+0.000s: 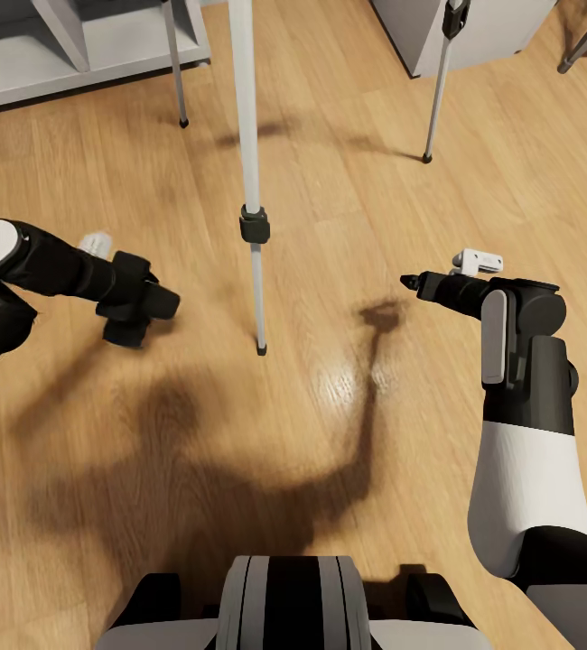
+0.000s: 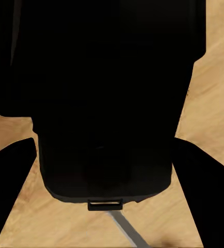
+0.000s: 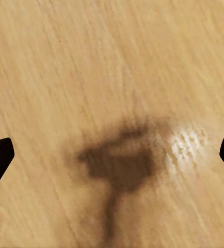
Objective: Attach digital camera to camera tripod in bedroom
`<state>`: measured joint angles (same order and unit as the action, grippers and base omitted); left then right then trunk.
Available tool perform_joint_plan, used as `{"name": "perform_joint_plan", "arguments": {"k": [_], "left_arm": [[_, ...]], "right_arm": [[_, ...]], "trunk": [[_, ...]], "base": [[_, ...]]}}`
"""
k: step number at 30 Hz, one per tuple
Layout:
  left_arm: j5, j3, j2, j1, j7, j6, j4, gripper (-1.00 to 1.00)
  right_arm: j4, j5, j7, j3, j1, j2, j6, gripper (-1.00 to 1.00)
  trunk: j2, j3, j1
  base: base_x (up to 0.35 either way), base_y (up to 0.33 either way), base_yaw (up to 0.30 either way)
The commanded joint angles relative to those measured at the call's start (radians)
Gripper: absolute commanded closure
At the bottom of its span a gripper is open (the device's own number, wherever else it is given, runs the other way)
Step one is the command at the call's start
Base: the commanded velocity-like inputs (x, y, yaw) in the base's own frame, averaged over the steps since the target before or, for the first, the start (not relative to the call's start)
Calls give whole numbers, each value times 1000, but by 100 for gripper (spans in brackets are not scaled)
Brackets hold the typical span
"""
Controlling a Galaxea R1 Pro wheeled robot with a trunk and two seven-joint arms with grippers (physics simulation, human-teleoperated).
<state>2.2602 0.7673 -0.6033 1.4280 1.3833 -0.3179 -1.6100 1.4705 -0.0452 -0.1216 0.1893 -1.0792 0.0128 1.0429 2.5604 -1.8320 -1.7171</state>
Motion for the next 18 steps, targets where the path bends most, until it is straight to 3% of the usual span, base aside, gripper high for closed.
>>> {"name": "perform_joint_plan", "arguments": {"k": [1, 3, 4, 5, 6, 11, 12, 18], "left_arm": [[-5, 4, -6, 2, 0, 56, 0, 100], [-12, 4, -14, 4, 0, 153, 0, 100], [-12, 4, -14, 4, 0, 153, 0, 100], [-21, -1, -30, 3, 1, 238, 0, 100], [-21, -1, -30, 3, 1, 238, 0, 100], [-32, -10, -92, 7, -2, 481, 0, 100], [-32, -10, -92, 7, -2, 481, 0, 100], [-36, -20, -112, 9, -4, 731, 0, 100]], "right_arm": [[1, -4, -1, 2, -1, 1, 4, -100], [1, -4, -1, 2, -1, 1, 4, -100], [1, -4, -1, 2, -1, 1, 4, -100], [1, -4, -1, 2, -1, 1, 4, -100], [1, -4, -1, 2, -1, 1, 4, -100], [1, -4, -1, 2, -1, 1, 4, -100], [1, -4, -1, 2, -1, 1, 4, -100], [1, -4, -1, 2, -1, 1, 4, -100]], "trunk": [[0, -1, 0], [0, -1, 0], [0, -1, 0], [0, -1, 0], [0, -1, 0], [0, -1, 0], [0, -1, 0], [0, -1, 0]], "base": [[0, 0, 0], [0, 0, 0], [0, 0, 0], [0, 0, 0], [0, 0, 0], [0, 0, 0], [0, 0, 0], [0, 0, 0]]}}
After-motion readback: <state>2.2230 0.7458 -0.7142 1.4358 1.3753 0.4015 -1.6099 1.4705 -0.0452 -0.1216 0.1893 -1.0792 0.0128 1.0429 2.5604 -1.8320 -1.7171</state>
